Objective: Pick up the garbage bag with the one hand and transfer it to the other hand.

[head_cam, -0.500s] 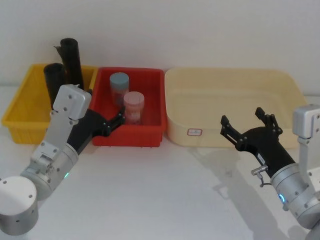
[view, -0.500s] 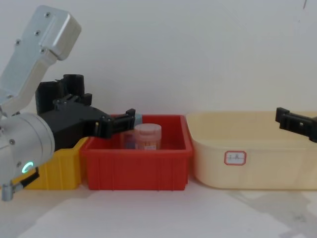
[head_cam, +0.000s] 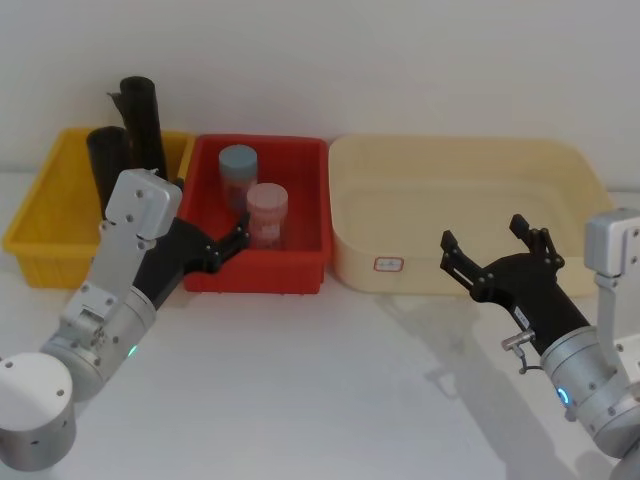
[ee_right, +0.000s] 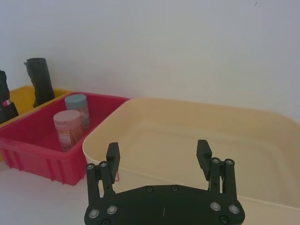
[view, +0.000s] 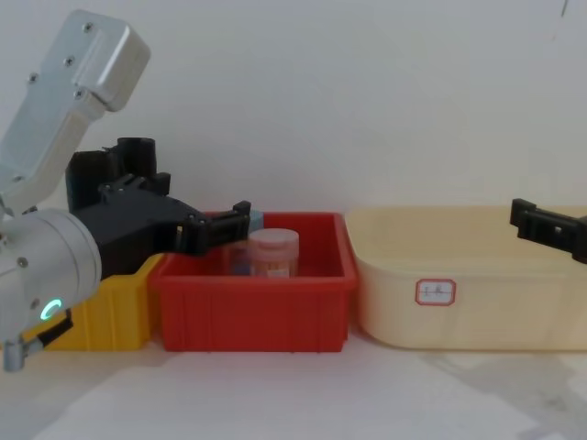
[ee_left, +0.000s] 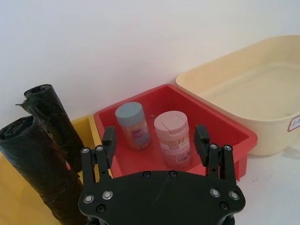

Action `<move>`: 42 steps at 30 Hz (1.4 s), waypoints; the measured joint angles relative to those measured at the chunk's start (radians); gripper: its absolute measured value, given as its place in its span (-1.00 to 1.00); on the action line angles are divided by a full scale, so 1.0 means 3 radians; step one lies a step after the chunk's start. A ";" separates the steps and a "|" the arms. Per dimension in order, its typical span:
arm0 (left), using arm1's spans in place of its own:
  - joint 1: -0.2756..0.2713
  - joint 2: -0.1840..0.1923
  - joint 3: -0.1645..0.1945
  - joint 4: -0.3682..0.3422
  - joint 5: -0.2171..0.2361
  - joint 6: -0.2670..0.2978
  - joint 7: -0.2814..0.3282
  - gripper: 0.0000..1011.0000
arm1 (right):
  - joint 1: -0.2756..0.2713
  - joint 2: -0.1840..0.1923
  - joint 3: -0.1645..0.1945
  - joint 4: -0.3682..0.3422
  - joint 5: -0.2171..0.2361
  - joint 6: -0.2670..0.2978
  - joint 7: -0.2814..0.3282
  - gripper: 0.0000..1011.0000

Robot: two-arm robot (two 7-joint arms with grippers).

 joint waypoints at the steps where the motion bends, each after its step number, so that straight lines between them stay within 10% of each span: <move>1: 0.0000 0.0000 0.0000 0.0000 0.0000 0.0000 0.0000 0.98 | 0.0000 0.0000 0.0000 0.0000 0.0000 0.0000 0.0000 0.98; 42: 0.0000 0.0000 0.0000 0.0000 0.0000 0.0000 0.0000 0.98 | 0.0000 0.0000 0.0000 0.0000 0.0000 0.0000 0.0000 0.98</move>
